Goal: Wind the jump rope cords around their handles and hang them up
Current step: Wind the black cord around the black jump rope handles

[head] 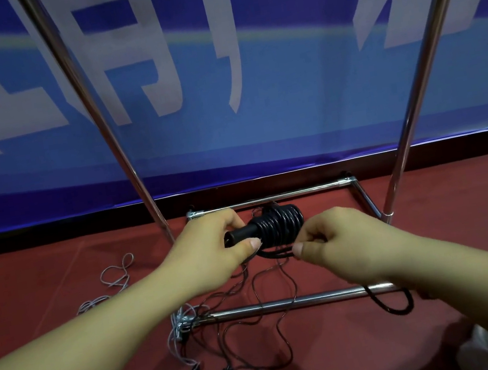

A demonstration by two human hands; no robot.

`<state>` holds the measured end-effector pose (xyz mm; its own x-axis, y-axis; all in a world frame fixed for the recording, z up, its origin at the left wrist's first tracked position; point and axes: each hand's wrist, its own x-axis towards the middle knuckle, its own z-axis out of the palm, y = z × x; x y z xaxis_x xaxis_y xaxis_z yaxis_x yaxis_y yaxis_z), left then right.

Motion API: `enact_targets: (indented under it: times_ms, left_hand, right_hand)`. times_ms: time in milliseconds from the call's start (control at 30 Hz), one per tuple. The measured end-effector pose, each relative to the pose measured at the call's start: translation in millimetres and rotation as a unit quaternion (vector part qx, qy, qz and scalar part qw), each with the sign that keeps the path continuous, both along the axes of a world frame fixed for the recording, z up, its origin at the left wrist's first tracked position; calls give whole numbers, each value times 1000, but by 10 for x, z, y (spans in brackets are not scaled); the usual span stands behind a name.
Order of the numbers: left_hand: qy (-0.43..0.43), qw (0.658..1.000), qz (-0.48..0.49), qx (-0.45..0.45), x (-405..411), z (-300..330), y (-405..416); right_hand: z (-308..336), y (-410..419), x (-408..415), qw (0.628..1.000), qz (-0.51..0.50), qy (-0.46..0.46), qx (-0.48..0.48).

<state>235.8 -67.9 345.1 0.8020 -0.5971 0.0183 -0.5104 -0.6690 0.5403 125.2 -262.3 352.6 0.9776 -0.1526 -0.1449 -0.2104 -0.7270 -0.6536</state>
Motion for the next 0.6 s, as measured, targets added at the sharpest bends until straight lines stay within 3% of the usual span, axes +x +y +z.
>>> enact_targets:
  times_ms: [133,233,433,600]
  left_hand:
    - [-18,999,-22,29,-35,8,-11]
    - [-35,997,-49,52,-74,32,-34]
    - [-45,985,-123,111,-108,66,-37]
    - [35,975,-180,124,-140,67,-10]
  right_hand:
    - [25,18,-6,970,-53,77,224]
    - [56,15,-15,945,-54,97,309]
    - [51,16,-17,947,-22,96,305]
    - [26,-57,2,972,4,69,227]
